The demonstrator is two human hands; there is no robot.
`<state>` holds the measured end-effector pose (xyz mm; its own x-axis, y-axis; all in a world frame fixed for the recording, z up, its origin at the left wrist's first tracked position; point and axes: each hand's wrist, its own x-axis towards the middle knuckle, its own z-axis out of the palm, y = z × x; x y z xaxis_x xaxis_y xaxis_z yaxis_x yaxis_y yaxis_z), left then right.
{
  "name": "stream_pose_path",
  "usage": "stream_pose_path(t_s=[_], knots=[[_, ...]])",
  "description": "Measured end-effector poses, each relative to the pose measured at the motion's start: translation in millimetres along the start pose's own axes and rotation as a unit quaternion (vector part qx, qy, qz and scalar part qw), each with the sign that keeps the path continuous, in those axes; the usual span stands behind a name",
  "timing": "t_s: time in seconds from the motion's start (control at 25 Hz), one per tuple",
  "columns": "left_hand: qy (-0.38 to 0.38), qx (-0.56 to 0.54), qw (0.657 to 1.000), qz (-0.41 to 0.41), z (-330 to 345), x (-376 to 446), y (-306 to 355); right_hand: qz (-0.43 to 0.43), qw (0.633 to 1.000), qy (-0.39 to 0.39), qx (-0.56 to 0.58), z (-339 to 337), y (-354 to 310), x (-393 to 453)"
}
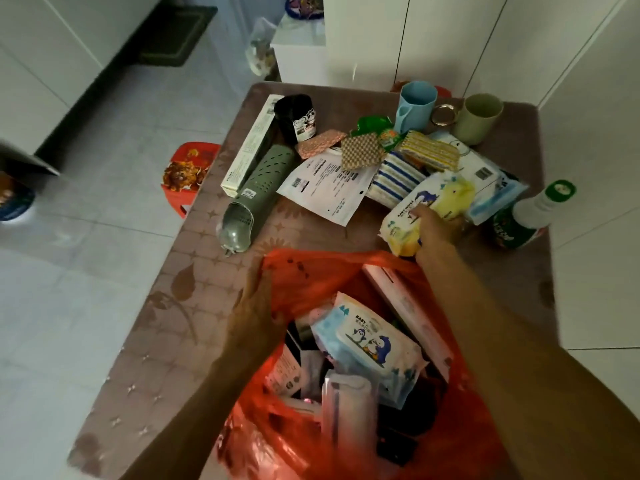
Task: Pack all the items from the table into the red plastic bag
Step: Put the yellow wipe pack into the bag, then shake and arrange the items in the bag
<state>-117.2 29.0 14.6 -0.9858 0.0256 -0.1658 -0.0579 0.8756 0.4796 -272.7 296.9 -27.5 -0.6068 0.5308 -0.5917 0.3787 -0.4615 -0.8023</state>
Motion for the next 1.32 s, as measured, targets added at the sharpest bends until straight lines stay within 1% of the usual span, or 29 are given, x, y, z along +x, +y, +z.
stream_pose_path(t_s=[0.08,0.12,0.16,0.2,0.24,0.28,0.32,0.36,0.4,0.48,0.52,0.56,0.6,0.68,0.72,0.76,0.8,0.84,0.88,0.96,1.04,1.08,1.12,1.16,1.2,1.24,1.28,1.32], knots=[[0.021,-0.019,0.999,0.038,-10.8,5.8,-3.7,-0.1,0.992,-0.082,0.011,-18.5,-12.0,-35.3],[0.035,-0.014,0.997,0.064,-16.5,7.5,-4.2,-0.147,0.978,-0.146,-0.011,-30.2,-19.9,-56.7],[0.05,-0.014,0.995,0.09,-21.9,7.6,-3.1,-0.196,0.953,-0.222,-0.06,-41.5,-27.8,-78.0],[0.061,-0.02,0.991,0.116,-27.4,7.6,-1.0,-0.249,0.908,-0.309,-0.137,-51.5,-36.3,-101.7],[0.071,-0.031,0.987,0.142,-33.3,7.1,1.0,-0.297,0.838,-0.394,-0.234,-57.4,-43.2,-121.4],[0.078,-0.047,0.982,0.165,-40.6,6.6,2.7,-0.335,0.752,-0.457,-0.336,-58.2,-44.6,-132.3],[0.081,-0.067,0.978,0.179,-49.0,6.7,3.9,-0.367,0.671,-0.482,-0.427,-55.6,-39.8,-136.9],[0.083,-0.086,0.975,0.187,-57.4,6.4,4.7,-0.382,0.613,-0.471,-0.506,-50.5,-28.8,-141.9],[0.083,-0.097,0.972,0.197,-64.1,6.5,6.1,-0.39,0.577,-0.429,-0.575,-44.6,-12.2,-146.8],[0.063,-0.092,0.967,0.228,-68.7,2.2,11.9,-0.401,0.514,-0.264,-0.711,-33.4,32.8,-154.3],[0.047,-0.081,0.966,0.241,-65.8,-1.6,15.5,-0.388,0.486,-0.208,-0.755,-27.0,53.5,-155.0],[0.032,-0.073,0.965,0.248,-61.4,-6.4,18.6,-0.37,0.46,-0.193,-0.783,-22.2,67.6,-154.9],[0.018,-0.072,0.966,0.249,-57.6,-9.9,20.3,-0.34,0.461,-0.211,-0.792,-20.1,72.7,-150.5],[0.001,-0.083,0.969,0.233,-52.7,-16.7,16.2,-0.26,0.54,-0.275,-0.752,-24.2,67.7,-136.5],[-0.001,-0.085,0.971,0.222,-51.8,-20.2,12.3,-0.238,0.565,-0.3,-0.731,-33.9,67.6,-132.4],[-0.003,-0.083,0.973,0.216,-51.2,-22.6,8.0,-0.24,0.564,-0.307,-0.728,-47.6,72.5,-132.0],[-0.01,-0.079,0.974,0.212,-50.1,-24.1,5.1,-0.247,0.542,-0.299,-0.746,-59.5,80.2,-136.2],[-0.018,-0.075,0.975,0.207,-47.9,-25.4,4.2,-0.246,0.531,-0.297,-0.755,-65.3,89.6,-139.3],[-0.025,-0.071,0.976,0.205,-45.2,-26.8,5.0,-0.236,0.535,-0.303,-0.753,-65.6,97.0,-141.2],[-0.025,-0.06,0.977,0.204,-37.7,-28.7,10.4,-0.209,0.561,-0.333,-0.728,-62.0,98.9,-141.8],[-0.018,-0.053,0.977,0.207,-32.4,-30.0,14.2,-0.225,0.581,-0.348,-0.701,-75.4,81.1,-141.0],[-0.017,-0.054,0.977,0.205,-31.6,-30.9,14.1,-0.245,0.602,-0.326,-0.686,-92.6,71.7,-139.9],[-0.015,-0.055,0.979,0.195,-29.8,-32.0,14.3,-0.26,0.614,-0.282,-0.69,-115.8,62.2,-141.0],[-0.01,-0.052,0.983,0.175,-27.7,-33.1,13.6,-0.264,0.598,-0.229,-0.721,-142.1,53.9,-142.3],[-0.002,-0.046,0.988,0.148,-25.6,-34.5,14.0,-0.276,0.564,-0.172,-0.759,-166.7,44.6,-146.1],[0.011,-0.044,0.992,0.12,-23.2,-34.4,14.9,-0.314,0.523,-0.119,-0.784,-185.3,35.2,-148.2],[0.025,-0.057,0.994,0.085,-21.2,-32.6,16.2,-0.355,0.503,-0.075,-0.785,-195.4,25.5,-146.2],[0.042,-0.101,0.993,0.037,-20.0,-27.6,19.0,-0.385,0.506,-0.031,-0.771,-196.3,15.5,-141.8]])
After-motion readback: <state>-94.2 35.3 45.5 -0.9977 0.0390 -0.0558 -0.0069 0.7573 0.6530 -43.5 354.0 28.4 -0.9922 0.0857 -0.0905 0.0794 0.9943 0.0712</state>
